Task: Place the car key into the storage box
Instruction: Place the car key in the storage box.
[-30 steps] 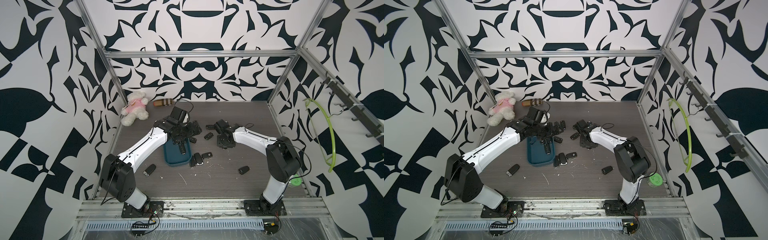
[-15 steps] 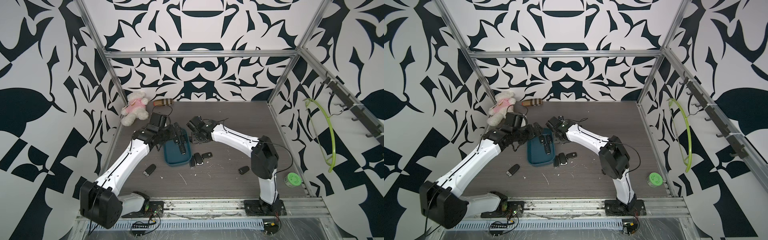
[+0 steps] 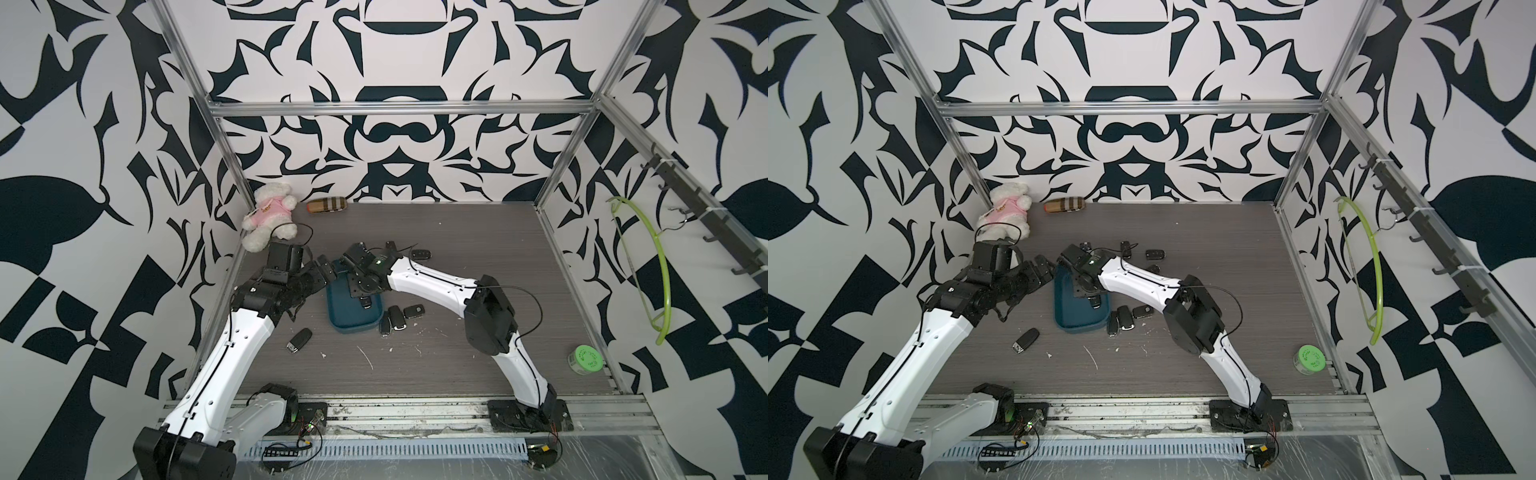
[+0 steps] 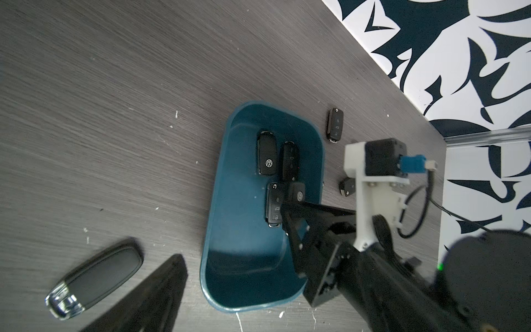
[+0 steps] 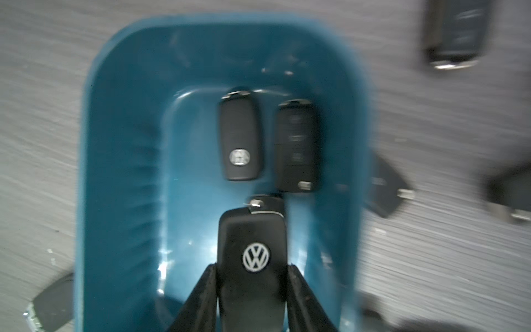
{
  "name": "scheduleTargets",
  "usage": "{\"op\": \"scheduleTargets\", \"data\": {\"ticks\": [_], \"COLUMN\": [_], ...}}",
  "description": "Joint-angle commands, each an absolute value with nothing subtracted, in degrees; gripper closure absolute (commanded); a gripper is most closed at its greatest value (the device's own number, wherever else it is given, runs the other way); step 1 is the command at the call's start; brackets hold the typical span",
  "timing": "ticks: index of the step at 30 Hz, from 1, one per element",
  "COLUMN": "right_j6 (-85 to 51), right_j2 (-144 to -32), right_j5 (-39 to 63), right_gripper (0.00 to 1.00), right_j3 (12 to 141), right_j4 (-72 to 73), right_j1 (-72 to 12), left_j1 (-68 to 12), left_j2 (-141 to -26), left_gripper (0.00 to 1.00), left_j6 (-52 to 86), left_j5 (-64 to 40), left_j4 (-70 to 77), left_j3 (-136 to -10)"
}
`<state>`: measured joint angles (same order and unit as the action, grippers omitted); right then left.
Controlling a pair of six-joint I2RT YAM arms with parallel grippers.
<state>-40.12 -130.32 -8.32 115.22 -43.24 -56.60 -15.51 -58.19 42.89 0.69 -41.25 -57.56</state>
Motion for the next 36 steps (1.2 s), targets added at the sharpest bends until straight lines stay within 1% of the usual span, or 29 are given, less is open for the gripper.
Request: {"op": "scheduleTargets", "data": {"ticks": [1, 9, 18, 23, 26, 29, 31, 36], "right_j6": [-41.39, -41.92, -42.27, -42.01, -42.14, -42.06, -42.0, -41.88], "right_j2": [-131.72, -136.67, -137.62, -137.0, -136.46, -135.53, -134.59, -130.0], "right_j5": [-7.56, -6.15, -7.9, -7.76, -7.22, -7.2, -6.96, -6.81], "right_gripper": [0.62, 0.62, 0.61, 0.5, 0.49, 0.45, 0.44, 0.41], "right_j3": [119.02, 122.3, 122.11, 121.79, 121.9, 121.77, 121.65, 118.95], "right_j4": [-41.97, -41.2, -43.69, -43.47, -43.0, -42.76, -42.8, -41.43], "right_j1": [-57.57, -58.31, -58.36, -58.32, -58.32, -58.36, -58.34, -58.36], "left_j1": [-15.21, -15.21, -15.16, -15.17, -15.2, -15.14, -15.15, -15.12], "left_j2": [-56.44, -54.33, -54.36, -55.19, -55.7, -55.98, -56.16, -56.84], "left_gripper": [0.01, 0.01, 0.01, 0.01, 0.01, 0.01, 0.01, 0.01], "left_j6": [43.06, 42.88, 42.97, 43.24, 43.28, 43.33, 43.28, 43.02], "left_j5": [1.58, 2.55, 2.42, 1.7, 1.41, 1.17, 0.98, -0.06], "left_j4": [-44.59, -46.31, -46.27, -45.47, -44.96, -44.61, -44.43, -43.24], "left_j3": [-57.19, -57.25, -57.0, -56.93, -57.12, -57.39, -57.49, -57.54]}}
